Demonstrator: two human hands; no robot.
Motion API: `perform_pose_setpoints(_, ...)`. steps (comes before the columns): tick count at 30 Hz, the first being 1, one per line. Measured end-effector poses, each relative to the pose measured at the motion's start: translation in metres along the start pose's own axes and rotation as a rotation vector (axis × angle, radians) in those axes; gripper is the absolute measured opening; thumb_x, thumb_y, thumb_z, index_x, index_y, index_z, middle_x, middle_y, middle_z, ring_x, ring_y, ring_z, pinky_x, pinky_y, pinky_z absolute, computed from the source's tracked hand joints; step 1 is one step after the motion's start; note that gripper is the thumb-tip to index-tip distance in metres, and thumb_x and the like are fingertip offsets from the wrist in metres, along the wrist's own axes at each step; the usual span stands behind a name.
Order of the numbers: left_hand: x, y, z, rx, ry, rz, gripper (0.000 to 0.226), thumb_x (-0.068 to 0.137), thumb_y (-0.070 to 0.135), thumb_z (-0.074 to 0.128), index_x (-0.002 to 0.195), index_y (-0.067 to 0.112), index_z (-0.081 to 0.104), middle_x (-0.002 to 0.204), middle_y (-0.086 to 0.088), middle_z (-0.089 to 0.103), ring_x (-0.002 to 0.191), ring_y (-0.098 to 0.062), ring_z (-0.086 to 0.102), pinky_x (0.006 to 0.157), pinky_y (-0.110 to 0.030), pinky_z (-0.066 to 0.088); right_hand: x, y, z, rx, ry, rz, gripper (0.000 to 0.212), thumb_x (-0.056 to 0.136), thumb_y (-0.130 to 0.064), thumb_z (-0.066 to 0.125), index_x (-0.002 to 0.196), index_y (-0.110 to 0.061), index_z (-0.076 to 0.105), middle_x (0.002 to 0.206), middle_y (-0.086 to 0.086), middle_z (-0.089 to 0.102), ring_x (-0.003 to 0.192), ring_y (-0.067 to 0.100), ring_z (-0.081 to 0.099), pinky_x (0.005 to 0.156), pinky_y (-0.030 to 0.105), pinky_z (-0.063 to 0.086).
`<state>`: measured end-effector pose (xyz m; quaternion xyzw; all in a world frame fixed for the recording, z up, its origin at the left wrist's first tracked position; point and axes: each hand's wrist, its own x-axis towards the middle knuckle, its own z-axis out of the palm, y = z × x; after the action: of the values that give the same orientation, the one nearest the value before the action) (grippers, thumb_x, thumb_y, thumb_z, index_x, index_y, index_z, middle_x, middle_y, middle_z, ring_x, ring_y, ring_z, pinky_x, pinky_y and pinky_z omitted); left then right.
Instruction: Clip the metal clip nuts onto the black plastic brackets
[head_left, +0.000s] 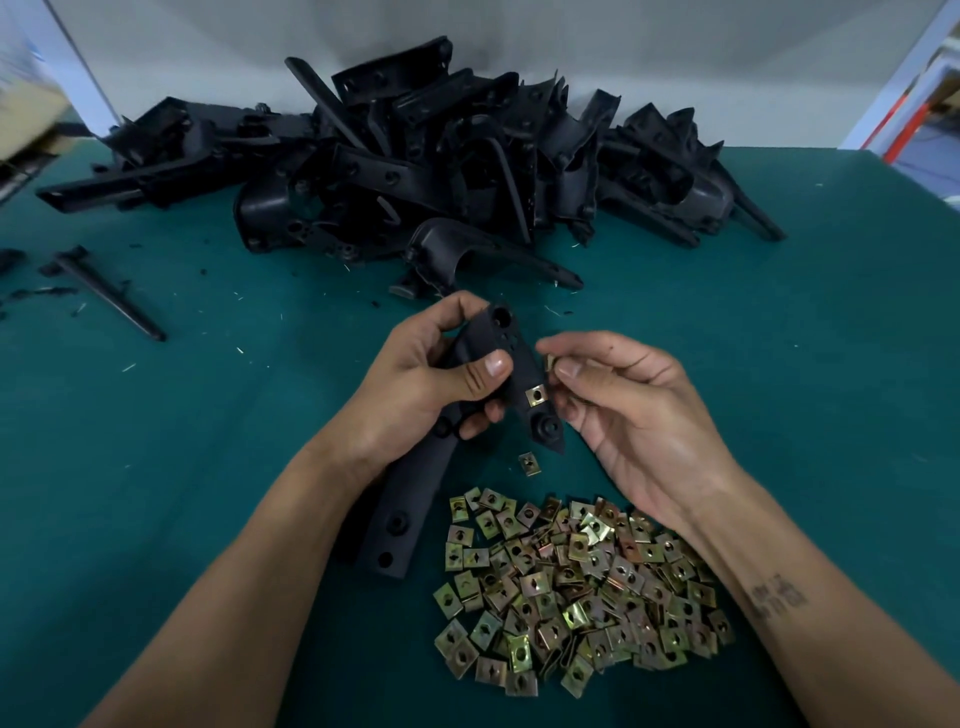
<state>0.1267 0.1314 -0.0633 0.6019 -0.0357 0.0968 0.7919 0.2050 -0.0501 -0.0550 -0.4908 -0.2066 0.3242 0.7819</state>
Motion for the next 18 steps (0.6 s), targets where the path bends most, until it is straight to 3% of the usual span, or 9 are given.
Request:
perform_pose_setpoints(3, -0.0005, -0.0003, -0.0003, 0.012, -0.014, -0.009, 0.016, 0.089, 0.005, 0.061, 0.097, 0.006, 0.047, 0.073, -0.013, 0.061, 0.052, -0.019, 0.055, 0.040, -0.025, 0.040, 0.0051, 0.0006, 0.0041, 0.058, 0.089, 0.027, 0.028, 0.079, 0.003, 0.069, 0.106, 0.002, 0.074, 0.091, 0.015, 0.074, 0.075, 0.017, 0.068, 0.069, 0.021, 0.058)
perform_pose_setpoints(6, -0.0009, 0.0005, 0.0005, 0.023, -0.042, -0.010, 0.019, 0.087, 0.010, 0.065, 0.097, 0.007, 0.048, 0.073, -0.013, 0.059, 0.053, -0.019, 0.056, 0.040, -0.025, 0.040, 0.0093, -0.0040, 0.0036, 0.094, 0.174, 0.045, 0.026, 0.072, 0.001, 0.073, 0.098, 0.001, 0.076, 0.091, 0.016, 0.075, 0.074, 0.016, 0.070, 0.069, 0.019, 0.059)
perform_pose_setpoints(11, 0.0001, -0.0002, 0.0011, 0.075, -0.074, -0.014, 0.019, 0.088, 0.011, 0.064, 0.098, 0.007, 0.048, 0.079, -0.021, 0.055, 0.054, -0.019, 0.057, 0.041, -0.024, 0.042, 0.0080, -0.0033, 0.0091, 0.037, 0.124, 0.055, 0.014, 0.075, -0.003, 0.072, 0.086, -0.005, 0.080, 0.085, 0.013, 0.076, 0.069, 0.015, 0.070, 0.064, 0.019, 0.058)
perform_pose_setpoints(15, 0.0011, -0.0017, 0.0016, 0.120, -0.081, -0.017, 0.016, 0.090, 0.007, 0.062, 0.099, 0.007, 0.048, 0.082, -0.025, 0.057, 0.055, -0.019, 0.058, 0.042, -0.024, 0.043, 0.0088, -0.0032, 0.0083, 0.030, 0.141, 0.041, 0.024, 0.077, 0.000, 0.071, 0.101, 0.000, 0.072, 0.083, 0.012, 0.074, 0.066, 0.014, 0.067, 0.061, 0.019, 0.056)
perform_pose_setpoints(18, 0.0011, -0.0014, 0.0012, 0.127, -0.084, -0.028, 0.016, 0.089, 0.007, 0.062, 0.099, 0.007, 0.049, 0.079, -0.019, 0.059, 0.055, -0.019, 0.058, 0.042, -0.024, 0.043, 0.0083, -0.0023, 0.0087, 0.005, 0.143, 0.034, 0.015, 0.074, -0.002, 0.074, 0.089, -0.001, 0.072, 0.077, 0.008, 0.073, 0.060, 0.010, 0.064, 0.053, 0.016, 0.050)
